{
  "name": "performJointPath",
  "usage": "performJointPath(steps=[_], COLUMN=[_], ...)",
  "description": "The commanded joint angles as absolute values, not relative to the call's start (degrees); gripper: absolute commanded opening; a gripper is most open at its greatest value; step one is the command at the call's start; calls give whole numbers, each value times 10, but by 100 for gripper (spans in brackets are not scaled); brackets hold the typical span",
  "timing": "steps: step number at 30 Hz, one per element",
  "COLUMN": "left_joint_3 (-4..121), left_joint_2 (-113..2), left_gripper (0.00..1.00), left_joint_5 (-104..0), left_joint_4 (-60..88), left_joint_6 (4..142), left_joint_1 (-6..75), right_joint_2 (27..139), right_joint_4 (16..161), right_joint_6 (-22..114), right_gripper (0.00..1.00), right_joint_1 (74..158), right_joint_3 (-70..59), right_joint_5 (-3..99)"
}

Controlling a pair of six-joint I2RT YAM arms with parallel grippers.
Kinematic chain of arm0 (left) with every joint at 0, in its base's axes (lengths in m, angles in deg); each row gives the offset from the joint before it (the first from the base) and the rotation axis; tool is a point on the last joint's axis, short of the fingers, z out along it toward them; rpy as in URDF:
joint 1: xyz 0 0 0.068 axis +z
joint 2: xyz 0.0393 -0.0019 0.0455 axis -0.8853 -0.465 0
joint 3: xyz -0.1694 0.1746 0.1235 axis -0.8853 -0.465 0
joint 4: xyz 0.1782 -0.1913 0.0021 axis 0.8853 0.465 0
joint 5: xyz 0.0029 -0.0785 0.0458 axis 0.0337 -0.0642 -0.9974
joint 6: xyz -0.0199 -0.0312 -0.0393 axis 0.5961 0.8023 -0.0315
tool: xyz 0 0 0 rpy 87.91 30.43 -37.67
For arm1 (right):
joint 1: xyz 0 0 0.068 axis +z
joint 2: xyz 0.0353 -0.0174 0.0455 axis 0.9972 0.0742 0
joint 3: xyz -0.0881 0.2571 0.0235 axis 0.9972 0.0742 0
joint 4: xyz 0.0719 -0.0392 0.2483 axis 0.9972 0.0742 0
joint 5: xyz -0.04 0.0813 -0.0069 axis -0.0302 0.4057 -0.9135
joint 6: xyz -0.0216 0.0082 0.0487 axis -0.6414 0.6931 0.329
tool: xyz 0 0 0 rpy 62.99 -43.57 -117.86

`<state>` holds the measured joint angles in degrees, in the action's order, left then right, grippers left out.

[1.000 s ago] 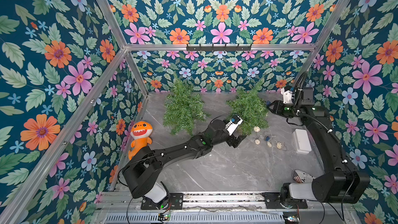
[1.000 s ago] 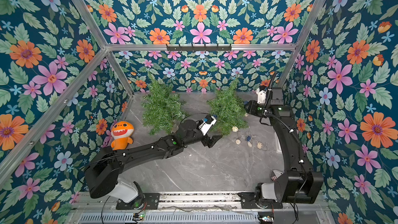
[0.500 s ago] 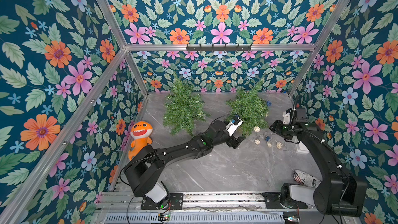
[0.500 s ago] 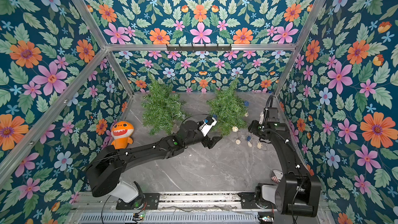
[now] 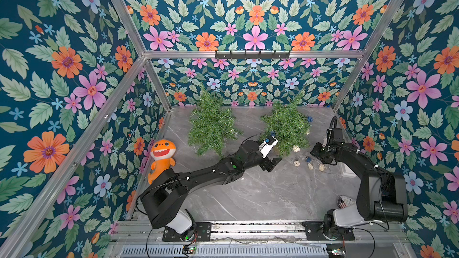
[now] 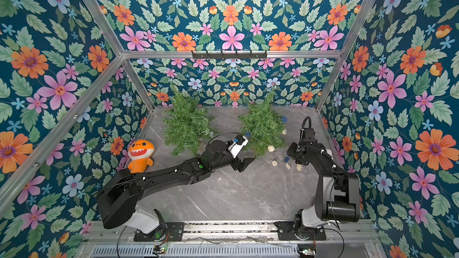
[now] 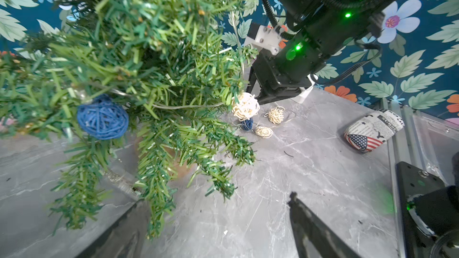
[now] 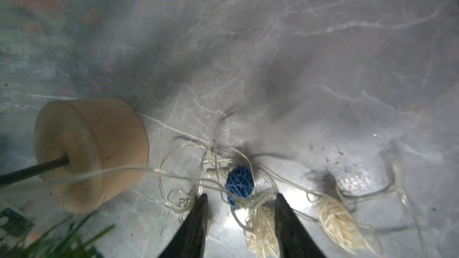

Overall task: Wrap string light around the christmas tree
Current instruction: Wrap the light string around the Christmas tree.

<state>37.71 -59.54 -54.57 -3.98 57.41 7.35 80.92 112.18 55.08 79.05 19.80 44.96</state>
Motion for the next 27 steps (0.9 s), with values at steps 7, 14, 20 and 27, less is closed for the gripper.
performJointPath(steps=[7, 14, 20, 27], left_joint_3=[377, 385, 387, 377], left_joint_2=[-596, -608, -609, -610], left_gripper=[89, 89, 89, 89], left_joint_5=[-553, -545, -554, -561], left_joint_4=[-59, -67, -60, -64], left_joint_6=[584, 585, 583, 585], left_joint_1=[74, 74, 74, 74], right_joint_2=[739, 675, 683, 765], right_joint_4=[1163, 1204, 1168, 1113], right_joint_6=[505, 489, 534, 542], right_gripper=[9, 4, 57, 62], right_joint_1=[791, 791, 791, 791], right_joint_3=[168, 136, 201, 221], right_joint_5=[400, 391, 463, 477])
